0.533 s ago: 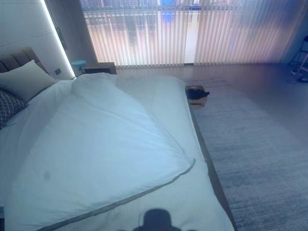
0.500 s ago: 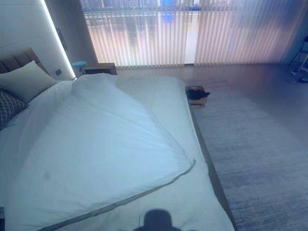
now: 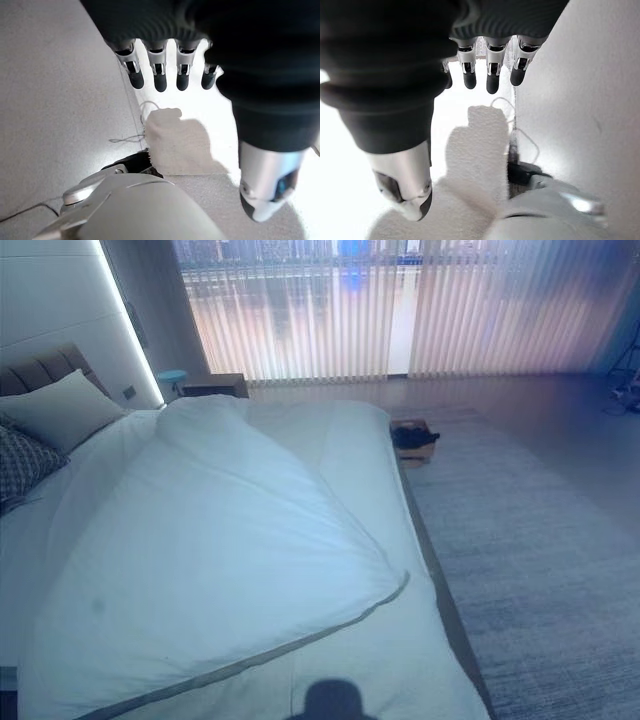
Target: Make the bed
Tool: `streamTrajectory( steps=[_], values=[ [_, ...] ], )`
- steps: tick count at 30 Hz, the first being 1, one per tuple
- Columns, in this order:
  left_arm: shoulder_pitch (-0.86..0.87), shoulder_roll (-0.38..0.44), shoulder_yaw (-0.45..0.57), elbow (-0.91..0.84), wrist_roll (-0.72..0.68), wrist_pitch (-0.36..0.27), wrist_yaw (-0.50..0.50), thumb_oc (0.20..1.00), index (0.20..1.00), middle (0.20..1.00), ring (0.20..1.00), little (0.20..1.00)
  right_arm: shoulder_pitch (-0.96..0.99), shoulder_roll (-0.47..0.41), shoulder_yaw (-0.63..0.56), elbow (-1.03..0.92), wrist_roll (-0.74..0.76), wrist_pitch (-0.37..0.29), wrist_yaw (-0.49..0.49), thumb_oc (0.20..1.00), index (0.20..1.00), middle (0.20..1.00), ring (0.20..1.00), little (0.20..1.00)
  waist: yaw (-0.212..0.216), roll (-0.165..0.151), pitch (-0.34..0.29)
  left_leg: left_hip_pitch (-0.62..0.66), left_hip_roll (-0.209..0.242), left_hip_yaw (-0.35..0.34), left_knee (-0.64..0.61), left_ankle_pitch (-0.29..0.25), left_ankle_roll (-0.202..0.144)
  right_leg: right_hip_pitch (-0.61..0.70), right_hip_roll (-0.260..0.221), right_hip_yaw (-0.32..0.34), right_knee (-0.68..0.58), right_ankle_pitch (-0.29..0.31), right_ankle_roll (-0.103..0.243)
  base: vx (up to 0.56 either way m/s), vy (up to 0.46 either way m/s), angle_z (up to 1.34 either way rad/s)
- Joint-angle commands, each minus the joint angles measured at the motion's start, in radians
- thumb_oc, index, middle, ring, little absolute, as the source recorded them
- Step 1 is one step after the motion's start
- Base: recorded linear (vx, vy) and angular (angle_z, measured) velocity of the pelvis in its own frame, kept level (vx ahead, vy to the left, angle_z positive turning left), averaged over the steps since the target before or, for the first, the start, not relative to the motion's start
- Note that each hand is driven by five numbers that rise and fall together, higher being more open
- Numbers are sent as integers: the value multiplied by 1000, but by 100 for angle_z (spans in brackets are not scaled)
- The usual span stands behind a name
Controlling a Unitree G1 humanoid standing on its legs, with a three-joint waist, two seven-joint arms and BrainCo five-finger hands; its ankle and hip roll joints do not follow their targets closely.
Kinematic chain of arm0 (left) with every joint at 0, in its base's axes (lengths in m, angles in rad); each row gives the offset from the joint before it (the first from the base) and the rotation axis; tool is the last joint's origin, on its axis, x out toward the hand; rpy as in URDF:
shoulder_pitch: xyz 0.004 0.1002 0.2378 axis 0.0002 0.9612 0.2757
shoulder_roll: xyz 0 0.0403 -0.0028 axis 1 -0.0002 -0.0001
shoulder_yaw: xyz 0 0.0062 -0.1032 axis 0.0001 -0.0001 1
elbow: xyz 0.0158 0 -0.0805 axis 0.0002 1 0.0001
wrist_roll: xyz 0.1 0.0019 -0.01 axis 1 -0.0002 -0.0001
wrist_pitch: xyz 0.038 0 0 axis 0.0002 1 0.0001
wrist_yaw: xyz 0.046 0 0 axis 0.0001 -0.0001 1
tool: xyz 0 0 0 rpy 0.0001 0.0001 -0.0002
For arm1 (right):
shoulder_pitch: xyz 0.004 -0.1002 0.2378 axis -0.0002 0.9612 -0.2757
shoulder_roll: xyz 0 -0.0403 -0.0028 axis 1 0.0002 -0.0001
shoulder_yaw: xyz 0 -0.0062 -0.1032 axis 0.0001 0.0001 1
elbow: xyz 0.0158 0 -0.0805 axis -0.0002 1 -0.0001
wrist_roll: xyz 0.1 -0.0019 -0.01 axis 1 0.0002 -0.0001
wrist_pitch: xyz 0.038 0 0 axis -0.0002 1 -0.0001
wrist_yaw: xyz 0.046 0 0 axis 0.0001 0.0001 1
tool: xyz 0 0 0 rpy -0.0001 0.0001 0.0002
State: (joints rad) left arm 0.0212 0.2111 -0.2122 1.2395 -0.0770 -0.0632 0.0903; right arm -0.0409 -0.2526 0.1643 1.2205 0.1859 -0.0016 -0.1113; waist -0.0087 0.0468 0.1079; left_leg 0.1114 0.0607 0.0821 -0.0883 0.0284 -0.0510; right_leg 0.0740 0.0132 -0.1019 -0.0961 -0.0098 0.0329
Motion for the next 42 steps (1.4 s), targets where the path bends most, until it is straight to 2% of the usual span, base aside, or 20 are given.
streamTrajectory(
  steps=[1, 4, 8, 17, 22, 29, 33, 37, 42],
  values=[
    [-78, 2, 29, 26, -43, -13, 34, 1000, 1000, 1000, 1000, 1000, -106, 24, -6, -29, 94, -48, -23, 1000, 1000, 1000, 1000, 1000, 9, -55, 51, 0, -44, -11, 1, -36, 9, 14, -78, -36, 47, 2, 85, -87, 18, -1],
    [-124, 0, -13, 6, -89, -21, 64, 1000, 1000, 1000, 1000, 1000, -198, 44, -3, -104, 275, -76, -62, 1000, 1000, 1000, 1000, 1000, 7, -36, 105, -60, -45, -4, 5, -15, 6, -61, -85, -32, 71, 11, 81, -126, 30, -3],
    [-161, 2, -48, -28, -131, -33, 99, 1000, 1000, 1000, 1000, 1000, -290, 55, 25, -186, 418, -104, -88, 1000, 1000, 1000, 1000, 1000, 12, -21, 148, -111, -49, 4, 6, 6, 0, -112, -91, -29, 60, 41, 86, -71, 16, -11],
    [-217, 3, -106, -87, -212, -42, 148, 1000, 1000, 1000, 1000, 1000, -535, 73, 79, -272, 540, -132, -176, 1000, 1000, 1000, 1000, 1000, 31, -2, 222, -223, -47, 39, 1, 38, -9, -230, -96, -1, 30, 100, 106, -33, 30, -9],
    [-244, 2, -126, -112, -262, -46, 160, 1000, 1000, 1000, 1000, 1000, -689, 78, 74, -265, 614, -149, -195, 1000, 1000, 1000, 1000, 1000, 43, -6, 276, -288, -43, 44, 1, 53, -12, -296, -96, 6, 26, 122, 113, -12, 26, -9],
    [-295, -7, -162, -116, -300, -43, 174, 1000, 1000, 1000, 1000, 1000, -849, 74, 57, -268, 736, -188, -224, 1000, 1000, 1000, 1000, 1000, 52, -41, 335, -389, -36, 33, 1, 80, -22, -381, -88, -3, 14, 153, 114, -7, 0, 1],
    [-333, -10, -173, -126, -325, -42, 189, 1000, 1000, 1000, 1000, 1000, -914, 74, 39, -262, 799, -218, -254, 1000, 1000, 1000, 1000, 1000, 56, -49, 370, -443, -40, 16, 1, 93, -22, -427, -90, -13, 23, 157, 109, -32, 5, 10],
    [-360, -12, -181, -140, -345, -44, 204, 1000, 1000, 1000, 1000, 1000, -980, 61, 13, -251, 830, -236, -283, 1000, 1000, 1000, 1000, 1000, 67, -43, 406, -490, -48, -3, 5, 102, -17, -467, -97, -20, 37, 160, 104, -36, 2, 19],
    [-373, -5, -189, -169, -360, -52, 210, 1000, 1000, 1000, 1000, 1000, -1040, 33, 12, -256, 837, -255, -296, 1000, 1000, 1000, 1000, 1000, 81, -35, 412, -560, -55, -18, 11, 107, -16, -526, -106, -31, 42, 162, 106, -15, 27, 15]
  ],
)
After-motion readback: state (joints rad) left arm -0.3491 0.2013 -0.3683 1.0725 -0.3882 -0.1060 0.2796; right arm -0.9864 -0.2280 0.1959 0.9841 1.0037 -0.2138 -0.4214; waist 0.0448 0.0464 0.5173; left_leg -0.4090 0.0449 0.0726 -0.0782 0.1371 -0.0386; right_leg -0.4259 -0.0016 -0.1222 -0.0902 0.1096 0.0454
